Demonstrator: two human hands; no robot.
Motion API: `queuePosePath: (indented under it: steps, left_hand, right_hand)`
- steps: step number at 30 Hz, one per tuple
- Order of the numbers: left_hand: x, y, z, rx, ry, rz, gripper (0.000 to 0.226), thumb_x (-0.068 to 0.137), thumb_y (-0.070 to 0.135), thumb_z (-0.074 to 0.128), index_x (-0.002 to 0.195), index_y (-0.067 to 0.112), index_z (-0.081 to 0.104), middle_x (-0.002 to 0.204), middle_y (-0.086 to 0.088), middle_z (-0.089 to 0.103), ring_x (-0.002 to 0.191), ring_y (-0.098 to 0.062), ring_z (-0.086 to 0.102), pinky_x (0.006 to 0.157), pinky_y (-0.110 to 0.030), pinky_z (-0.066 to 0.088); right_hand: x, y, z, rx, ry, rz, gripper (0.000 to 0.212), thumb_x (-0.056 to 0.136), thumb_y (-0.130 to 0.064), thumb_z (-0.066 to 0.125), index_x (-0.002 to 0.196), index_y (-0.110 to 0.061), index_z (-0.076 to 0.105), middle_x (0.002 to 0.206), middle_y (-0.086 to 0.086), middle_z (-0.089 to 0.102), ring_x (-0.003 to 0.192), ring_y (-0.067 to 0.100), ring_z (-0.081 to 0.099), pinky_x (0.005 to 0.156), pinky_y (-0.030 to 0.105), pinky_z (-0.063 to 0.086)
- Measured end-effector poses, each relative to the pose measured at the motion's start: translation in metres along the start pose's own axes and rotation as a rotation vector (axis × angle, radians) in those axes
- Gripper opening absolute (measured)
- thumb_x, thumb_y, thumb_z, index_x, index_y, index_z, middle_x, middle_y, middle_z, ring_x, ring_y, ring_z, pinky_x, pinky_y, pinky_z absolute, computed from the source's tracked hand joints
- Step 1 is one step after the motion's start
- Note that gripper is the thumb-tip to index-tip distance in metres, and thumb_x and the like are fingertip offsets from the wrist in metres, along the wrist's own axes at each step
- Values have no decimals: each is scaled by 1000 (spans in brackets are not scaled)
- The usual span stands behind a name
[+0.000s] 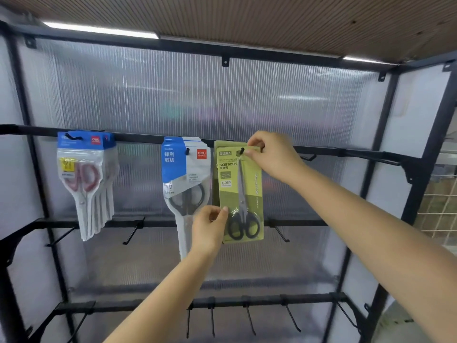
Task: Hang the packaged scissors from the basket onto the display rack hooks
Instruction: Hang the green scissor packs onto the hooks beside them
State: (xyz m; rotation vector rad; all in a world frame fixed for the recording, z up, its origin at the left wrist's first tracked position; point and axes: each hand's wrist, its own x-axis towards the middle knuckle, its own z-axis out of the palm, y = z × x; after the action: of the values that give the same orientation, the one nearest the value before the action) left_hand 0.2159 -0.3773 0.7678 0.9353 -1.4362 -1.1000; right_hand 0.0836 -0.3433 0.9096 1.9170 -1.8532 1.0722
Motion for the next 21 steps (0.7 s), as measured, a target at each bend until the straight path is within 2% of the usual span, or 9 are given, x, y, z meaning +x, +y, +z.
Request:
queuePosePath:
  steps: [1,5,7,10,14,17,21]
  left_hand:
    - [4,-1,5,1,12,-10,12,95,24,53,84,19,55,83,3,58,78,-12,55,68,-22,48]
    - [24,-5,23,-45,57,-98,11,97,25,49,93,16,54,89,2,58,88,-15,55,84,-28,45]
    - [35,-7,29,-74,84,-137,13,98,25,48,98,14,54,94,0,58,92,-19,55,86,-31,42]
    - [51,-12,34,-96,144,-188,30,97,30,49,116,8,55,107,-5,59,102,-23,55,90,-34,42]
    - [71,-20,36,-54,185,-172,46,94,36,51,128,5,50,127,-9,59,121,-26,51,104,-34,35]
    - [78,-22,36,49,190,-155,50,96,38,46,134,6,45,133,-8,54,126,-24,46,104,-27,30]
    - [82,-24,37,17,209,-137,53,95,36,48,136,3,41,136,-9,51,127,-25,44,101,-23,31]
  right_hand:
    - [0,1,3,-61,14,-33,24,92,-26,58,112,-13,62,112,-1,62,101,13,57,89,30,46]
    - [-4,4,10,-314,11,-173,32,98,-26,45,124,-9,53,118,3,57,104,18,54,83,33,46]
    - [-5,7,15,-421,-43,-190,42,100,-24,40,138,-8,41,135,7,48,121,21,47,93,37,45]
    - [-2,14,23,-491,-131,-162,54,102,-26,35,149,-10,17,155,7,22,141,21,24,110,36,30]
    - [5,20,32,-521,-187,-130,60,102,-32,32,151,-10,5,159,7,7,145,20,12,114,36,24]
    - [13,23,40,-525,-215,-92,63,101,-33,33,151,-10,1,159,7,3,145,21,9,114,37,22]
    - [22,26,47,-523,-244,-56,67,101,-33,35,150,-10,-3,159,6,-2,146,20,5,115,37,19]
